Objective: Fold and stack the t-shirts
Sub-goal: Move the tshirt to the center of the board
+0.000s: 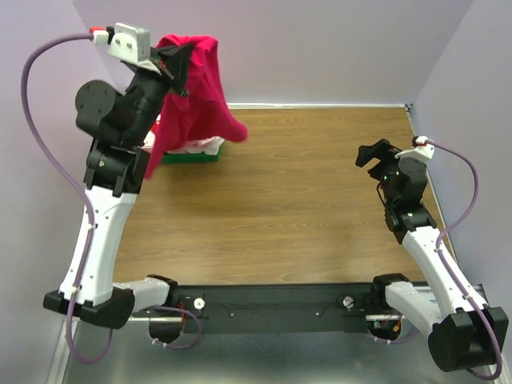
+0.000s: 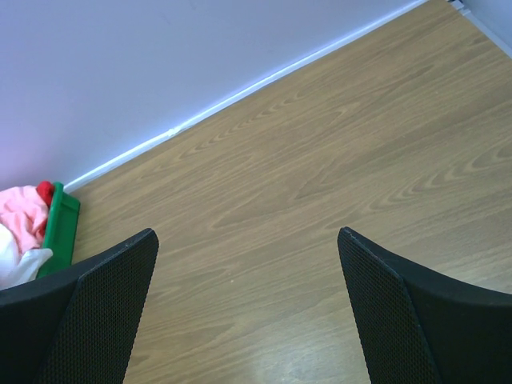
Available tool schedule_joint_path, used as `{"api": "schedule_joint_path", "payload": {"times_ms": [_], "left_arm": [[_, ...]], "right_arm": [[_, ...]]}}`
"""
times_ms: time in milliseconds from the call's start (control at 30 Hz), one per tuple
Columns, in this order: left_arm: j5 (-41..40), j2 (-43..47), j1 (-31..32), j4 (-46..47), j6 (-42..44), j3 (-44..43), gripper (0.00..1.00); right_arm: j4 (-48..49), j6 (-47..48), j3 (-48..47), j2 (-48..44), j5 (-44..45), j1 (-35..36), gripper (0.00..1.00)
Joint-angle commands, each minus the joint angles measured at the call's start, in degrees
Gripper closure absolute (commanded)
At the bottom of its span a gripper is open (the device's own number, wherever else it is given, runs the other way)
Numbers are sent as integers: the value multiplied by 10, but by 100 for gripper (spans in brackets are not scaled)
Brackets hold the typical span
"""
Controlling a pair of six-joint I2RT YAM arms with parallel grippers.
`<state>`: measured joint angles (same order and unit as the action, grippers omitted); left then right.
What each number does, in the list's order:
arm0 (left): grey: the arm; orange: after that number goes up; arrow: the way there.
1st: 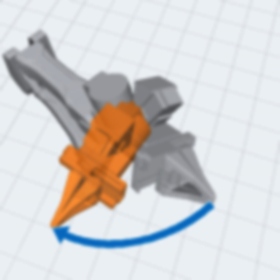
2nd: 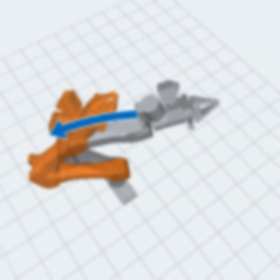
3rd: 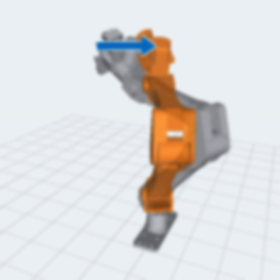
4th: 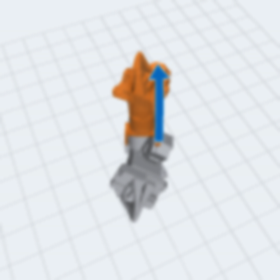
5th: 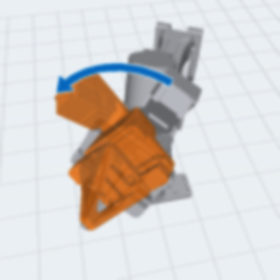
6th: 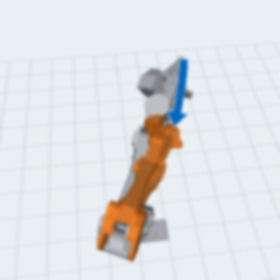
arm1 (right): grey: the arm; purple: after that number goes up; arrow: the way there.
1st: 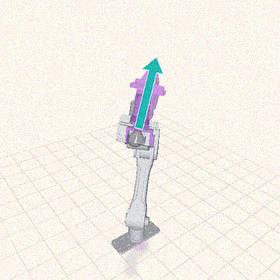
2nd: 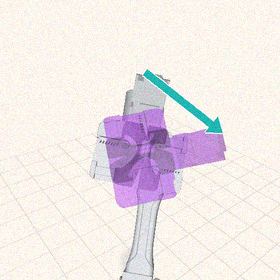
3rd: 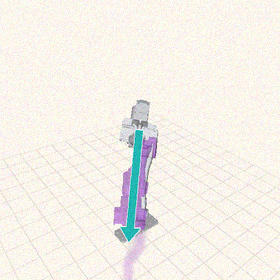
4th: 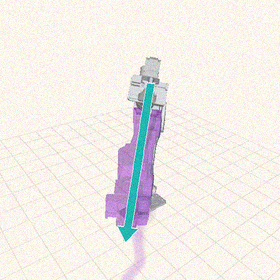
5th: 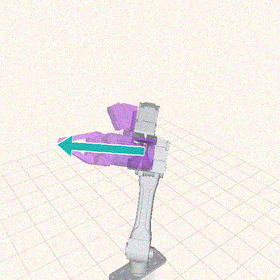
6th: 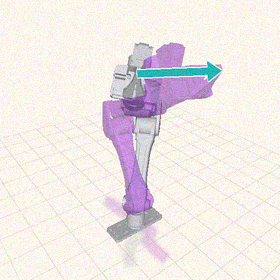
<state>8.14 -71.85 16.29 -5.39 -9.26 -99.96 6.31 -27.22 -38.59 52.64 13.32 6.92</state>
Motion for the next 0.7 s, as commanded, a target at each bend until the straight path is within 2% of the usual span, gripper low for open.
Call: {"api": "schedule_joint_path", "payload": {"times_ms": [0, 100, 267, 400, 433, 467, 533, 600, 633, 667], "left_arm": [[135, 4, 37, 63, -30, 35, 100], [159, -13, 56, 78, -44, 42, 100], [171, -100, 82, 94, -52, 38, 100], [177, -200, 84, 100, -52, -1, 100], [183, -251, 84, 101, -49, -13, 100], [193, -279, 84, 102, -48, -40, 80], [180, -367, 84, 77, -45, -79, 57], [164, -445, 84, 29, -38, -158, 43], [152, -460, 84, -19, -36, -175, 42], [144, -465, 85, -30, -31, -180, 41]], "right_arm": [[-8, -13, 2, -16, -23, 2, 1], [-10, -17, 1, -19, -25, 2, 1], [-26, -20, -4, -27, -32, 2, 1], [-48, -19, -10, -32, -35, 3, 1], [-52, -19, -10, -32, -37, 3, 1], [-59, -19, -12, -30, -40, 2, 1], [-61, -19, -12, -28, -50, 3, 1], [-61, -20, -10, -21, -58, 3, 1], [-77, -21, -8, -18, -71, 2, 1], [-79, -20, -4, -15, -75, 3, 1]]}}
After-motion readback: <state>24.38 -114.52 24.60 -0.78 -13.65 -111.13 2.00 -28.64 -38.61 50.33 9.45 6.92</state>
